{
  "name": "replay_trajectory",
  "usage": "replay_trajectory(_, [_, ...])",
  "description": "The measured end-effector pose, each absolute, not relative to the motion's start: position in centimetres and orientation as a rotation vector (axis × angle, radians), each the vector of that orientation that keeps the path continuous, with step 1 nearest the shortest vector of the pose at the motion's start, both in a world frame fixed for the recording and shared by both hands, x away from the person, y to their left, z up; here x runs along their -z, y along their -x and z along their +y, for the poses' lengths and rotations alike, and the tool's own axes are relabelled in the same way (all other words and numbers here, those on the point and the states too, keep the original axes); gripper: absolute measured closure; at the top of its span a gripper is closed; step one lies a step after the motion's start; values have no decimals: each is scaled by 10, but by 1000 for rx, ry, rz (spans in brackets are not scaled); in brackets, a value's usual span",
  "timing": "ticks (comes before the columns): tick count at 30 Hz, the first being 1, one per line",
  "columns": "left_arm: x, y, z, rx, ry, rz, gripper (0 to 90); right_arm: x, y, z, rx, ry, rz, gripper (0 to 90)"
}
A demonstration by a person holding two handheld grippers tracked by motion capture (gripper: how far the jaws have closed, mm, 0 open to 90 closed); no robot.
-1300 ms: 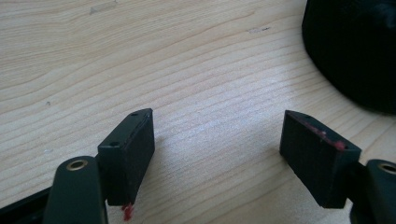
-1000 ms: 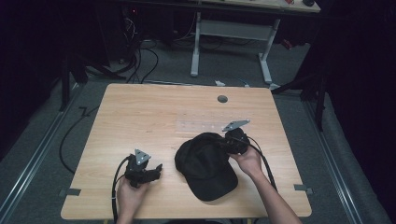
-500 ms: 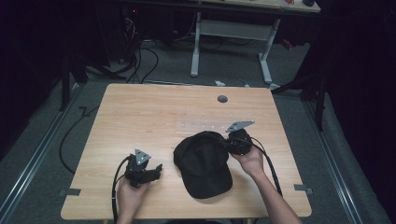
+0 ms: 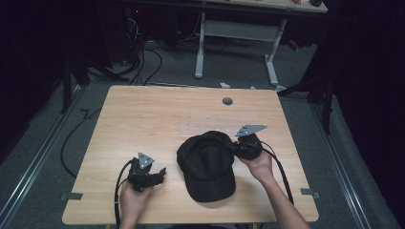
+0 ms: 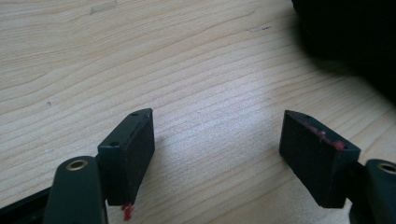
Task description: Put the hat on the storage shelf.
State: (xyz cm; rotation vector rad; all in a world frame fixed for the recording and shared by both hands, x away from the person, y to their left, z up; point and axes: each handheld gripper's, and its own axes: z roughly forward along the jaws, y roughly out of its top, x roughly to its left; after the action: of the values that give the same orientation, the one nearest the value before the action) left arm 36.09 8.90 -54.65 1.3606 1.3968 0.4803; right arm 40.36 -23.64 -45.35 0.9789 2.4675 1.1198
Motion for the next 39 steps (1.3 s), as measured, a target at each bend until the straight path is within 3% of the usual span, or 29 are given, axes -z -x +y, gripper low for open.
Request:
replay_trajectory(27, [547,-361,89,-485,-1357,1402,271,429,-384,-256,-1279,-943,2372,867])
replay_trajectory(39, [546,-361,85,-467,-1384,1406,207,412,-371,-272,-1323,-935,2299,866])
